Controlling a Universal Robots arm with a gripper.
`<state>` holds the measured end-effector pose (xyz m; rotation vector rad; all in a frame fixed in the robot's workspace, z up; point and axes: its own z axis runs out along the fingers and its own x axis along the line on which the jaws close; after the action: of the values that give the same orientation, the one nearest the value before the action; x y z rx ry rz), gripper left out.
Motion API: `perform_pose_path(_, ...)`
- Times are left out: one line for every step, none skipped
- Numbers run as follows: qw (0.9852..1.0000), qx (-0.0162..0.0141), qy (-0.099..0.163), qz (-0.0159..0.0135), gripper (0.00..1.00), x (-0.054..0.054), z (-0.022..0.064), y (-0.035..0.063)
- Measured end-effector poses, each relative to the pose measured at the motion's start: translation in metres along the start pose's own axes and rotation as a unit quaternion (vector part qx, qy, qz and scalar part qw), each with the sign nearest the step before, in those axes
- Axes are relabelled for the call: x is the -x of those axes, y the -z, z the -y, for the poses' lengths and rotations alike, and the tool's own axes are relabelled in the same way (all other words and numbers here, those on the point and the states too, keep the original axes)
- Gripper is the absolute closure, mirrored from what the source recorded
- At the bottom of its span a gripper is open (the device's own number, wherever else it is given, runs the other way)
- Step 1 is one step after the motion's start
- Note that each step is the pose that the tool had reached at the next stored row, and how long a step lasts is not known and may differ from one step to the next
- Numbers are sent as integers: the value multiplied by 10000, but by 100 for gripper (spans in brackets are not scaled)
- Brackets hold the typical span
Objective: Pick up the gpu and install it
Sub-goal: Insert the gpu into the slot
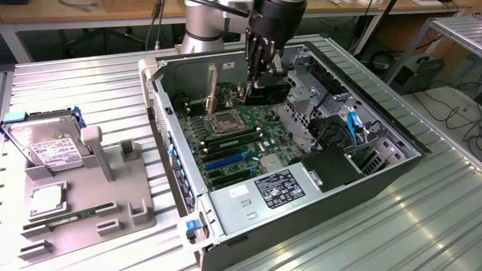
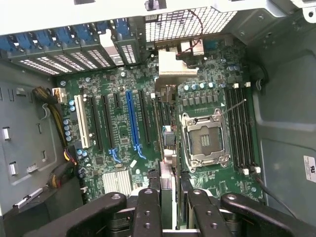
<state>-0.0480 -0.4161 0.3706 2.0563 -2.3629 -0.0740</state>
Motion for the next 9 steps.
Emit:
perform_pose_path(10000, 1, 22, -1, 74, 0, 0, 0)
perform_pose_path(10000, 1, 46, -2, 74, 0, 0, 0)
perform_pose_path(10000, 2, 67, -3, 74, 0, 0, 0)
perform_pose_path(10000, 2, 89, -4, 74, 0, 0, 0)
perform_pose_path(9999, 3, 111, -5, 74, 0, 0, 0)
perform_pose_path(9999, 3, 130, -5, 74, 0, 0, 0)
perform_pose_path(9999, 4, 155, -7, 74, 0, 0, 0)
perform_pose_path(9998, 4, 174, -7, 74, 0, 0, 0)
perform_pose_path(9998, 5, 197, -8, 74, 0, 0, 0)
